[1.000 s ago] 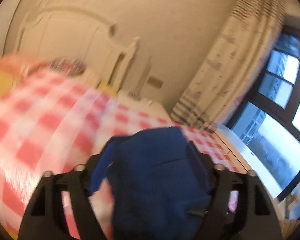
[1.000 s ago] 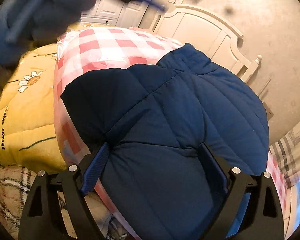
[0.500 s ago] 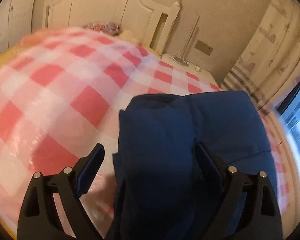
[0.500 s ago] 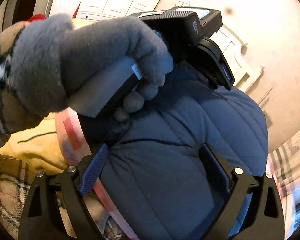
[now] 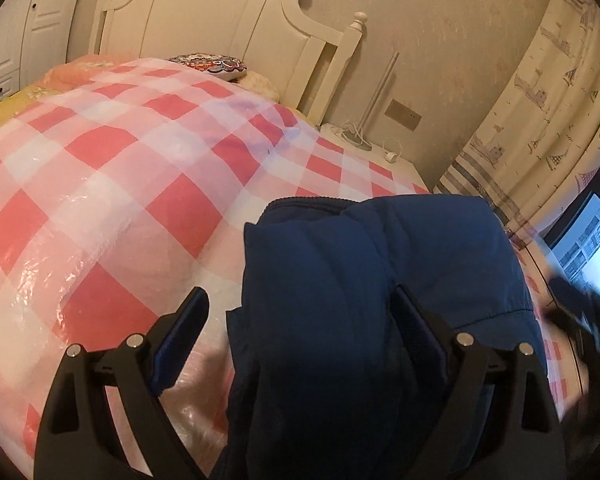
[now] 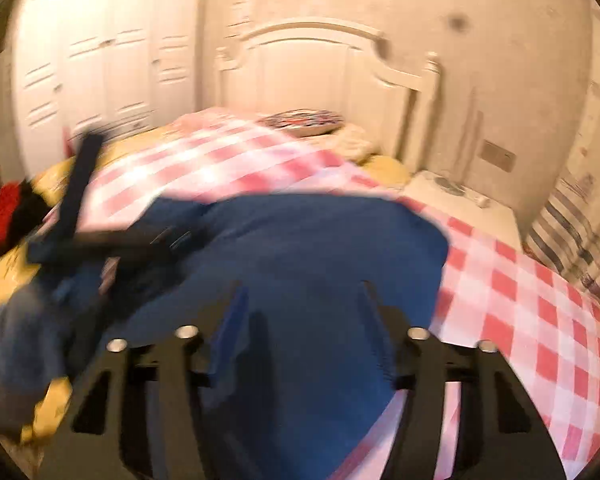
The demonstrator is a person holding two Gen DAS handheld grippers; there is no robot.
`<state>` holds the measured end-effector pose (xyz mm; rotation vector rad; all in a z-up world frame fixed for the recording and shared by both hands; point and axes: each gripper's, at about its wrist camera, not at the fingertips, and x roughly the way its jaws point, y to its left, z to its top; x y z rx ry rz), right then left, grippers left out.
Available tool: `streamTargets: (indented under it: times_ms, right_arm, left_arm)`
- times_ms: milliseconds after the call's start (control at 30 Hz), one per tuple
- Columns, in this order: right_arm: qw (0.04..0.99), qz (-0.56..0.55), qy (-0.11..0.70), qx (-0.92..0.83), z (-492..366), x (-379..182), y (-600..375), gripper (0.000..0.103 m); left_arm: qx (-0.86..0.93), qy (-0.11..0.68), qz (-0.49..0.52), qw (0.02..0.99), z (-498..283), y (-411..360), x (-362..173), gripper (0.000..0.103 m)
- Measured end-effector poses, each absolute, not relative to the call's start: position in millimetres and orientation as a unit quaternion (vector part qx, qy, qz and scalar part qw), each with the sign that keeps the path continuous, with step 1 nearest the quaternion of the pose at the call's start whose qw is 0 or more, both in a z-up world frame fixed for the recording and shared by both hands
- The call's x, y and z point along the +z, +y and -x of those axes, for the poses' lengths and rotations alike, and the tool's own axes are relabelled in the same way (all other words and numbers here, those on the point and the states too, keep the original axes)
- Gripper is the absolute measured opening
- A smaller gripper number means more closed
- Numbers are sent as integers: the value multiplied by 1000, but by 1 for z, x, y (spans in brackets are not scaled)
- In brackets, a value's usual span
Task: Fold large clothes
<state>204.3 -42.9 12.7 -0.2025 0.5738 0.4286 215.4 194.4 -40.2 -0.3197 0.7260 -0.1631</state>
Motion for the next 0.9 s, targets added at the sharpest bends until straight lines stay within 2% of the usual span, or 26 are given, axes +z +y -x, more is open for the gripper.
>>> streamTargets:
  times_ms: [100, 167, 267, 400, 600, 667, 767, 900]
  right_arm:
    - [928, 122, 302, 180, -247, 10, -25, 51]
    - [898, 143, 372, 188, -281, -23, -15, 52]
    - [884, 156, 399, 186, -295, -36, -9, 52]
    - [874, 200, 407, 173, -290, -26, 5, 52]
    - [910, 148, 357, 152, -301, 21, -4, 52]
    - [899, 163, 373, 165, -308, 11, 10, 52]
    - [863, 207, 431, 163, -323, -36, 32, 52]
    - [865, 195, 435, 157, -330, -40, 31, 52]
  left_arm:
    - [-84, 357, 162, 916, -216, 196, -42, 92]
    - [-84, 358, 169, 914, -217, 198, -43, 92]
    - [-87, 370, 186, 906, -222, 203, -48, 93]
    - [-94, 375, 201, 900, -223, 205, -52, 94]
    - [-94, 367, 207, 902, -220, 206, -52, 95]
    - [-95, 368, 210, 901, -221, 207, -52, 96]
    - [-96, 365, 214, 901, -219, 208, -53, 96]
    - [-96, 377, 229, 892, -224, 213, -58, 97]
